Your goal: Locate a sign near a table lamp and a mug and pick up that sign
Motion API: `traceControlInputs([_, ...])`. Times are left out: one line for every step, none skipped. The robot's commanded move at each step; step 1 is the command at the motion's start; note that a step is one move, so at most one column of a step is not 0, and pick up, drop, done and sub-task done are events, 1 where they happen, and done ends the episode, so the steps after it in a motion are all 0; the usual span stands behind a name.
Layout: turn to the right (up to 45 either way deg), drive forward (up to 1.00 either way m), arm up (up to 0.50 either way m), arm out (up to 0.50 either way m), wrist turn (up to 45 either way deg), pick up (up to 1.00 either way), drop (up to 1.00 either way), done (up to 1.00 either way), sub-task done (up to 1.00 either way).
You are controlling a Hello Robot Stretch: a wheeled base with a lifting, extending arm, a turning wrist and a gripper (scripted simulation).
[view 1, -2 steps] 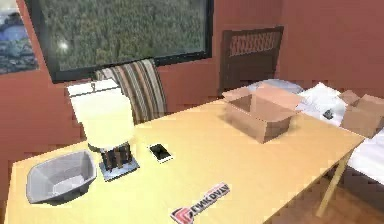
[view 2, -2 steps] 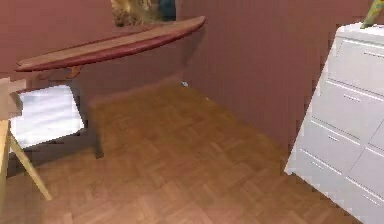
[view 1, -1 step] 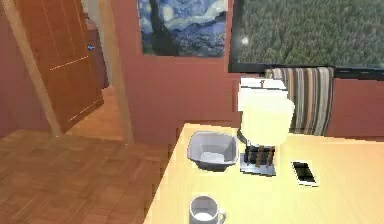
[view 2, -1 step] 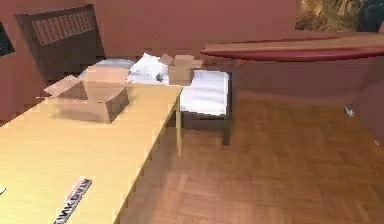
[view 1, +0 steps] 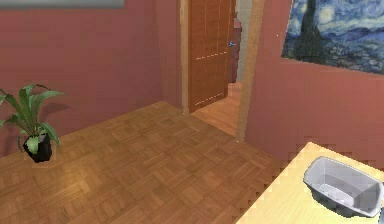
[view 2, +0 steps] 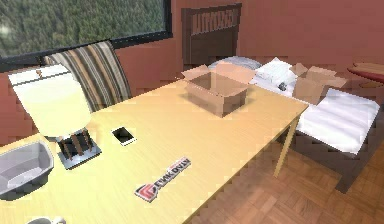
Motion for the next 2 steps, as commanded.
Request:
traceControlInputs([0.0, 0.00, 0.50, 0.00, 0.0, 0.00, 0.00, 0.00, 0.00])
traceControlInputs([0.0, 0.00, 0.34, 0.00, 0.0, 0.00, 0.00, 0.00, 0.00])
